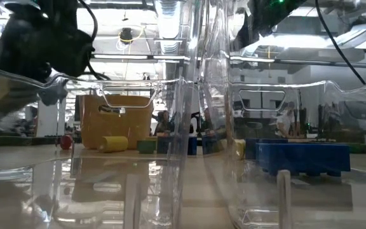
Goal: Sort blocks
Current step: Put the yellow block into the left transparent bin
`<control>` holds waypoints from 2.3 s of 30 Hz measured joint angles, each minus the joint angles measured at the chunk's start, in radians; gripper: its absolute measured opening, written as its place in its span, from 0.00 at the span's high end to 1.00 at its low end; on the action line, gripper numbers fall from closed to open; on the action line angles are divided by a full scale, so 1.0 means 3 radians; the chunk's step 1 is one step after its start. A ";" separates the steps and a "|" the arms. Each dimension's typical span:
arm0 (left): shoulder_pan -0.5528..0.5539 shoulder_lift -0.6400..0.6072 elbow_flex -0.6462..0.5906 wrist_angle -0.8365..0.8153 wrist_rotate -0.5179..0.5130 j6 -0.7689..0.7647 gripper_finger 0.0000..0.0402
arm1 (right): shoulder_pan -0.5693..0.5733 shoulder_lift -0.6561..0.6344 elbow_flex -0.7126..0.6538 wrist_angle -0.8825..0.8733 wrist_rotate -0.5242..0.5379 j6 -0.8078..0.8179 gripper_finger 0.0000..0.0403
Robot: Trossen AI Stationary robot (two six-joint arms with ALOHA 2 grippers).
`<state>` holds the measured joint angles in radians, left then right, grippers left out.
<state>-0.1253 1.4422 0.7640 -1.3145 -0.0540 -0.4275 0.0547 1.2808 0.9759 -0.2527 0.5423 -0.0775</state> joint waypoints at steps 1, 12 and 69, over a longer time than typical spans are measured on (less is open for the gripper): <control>0.0000 -0.0044 0.0001 0.0010 -0.0001 -0.0007 0.28 | 0.0009 0.0000 0.0000 0.0001 0.0001 0.0000 0.40; 0.0008 0.0274 -0.0002 0.0052 0.0091 0.0072 0.28 | 0.0095 0.0000 0.0002 0.0011 0.0000 0.0022 0.40; -0.0248 0.0482 0.1079 -0.0587 -0.0270 0.0224 0.68 | 0.0056 -0.0001 0.0002 -0.0013 -0.0011 -0.0017 0.40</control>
<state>-0.1997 1.5867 1.0878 -1.4905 -0.1349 -0.3603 0.0714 1.2804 0.9764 -0.2566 0.5388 -0.0825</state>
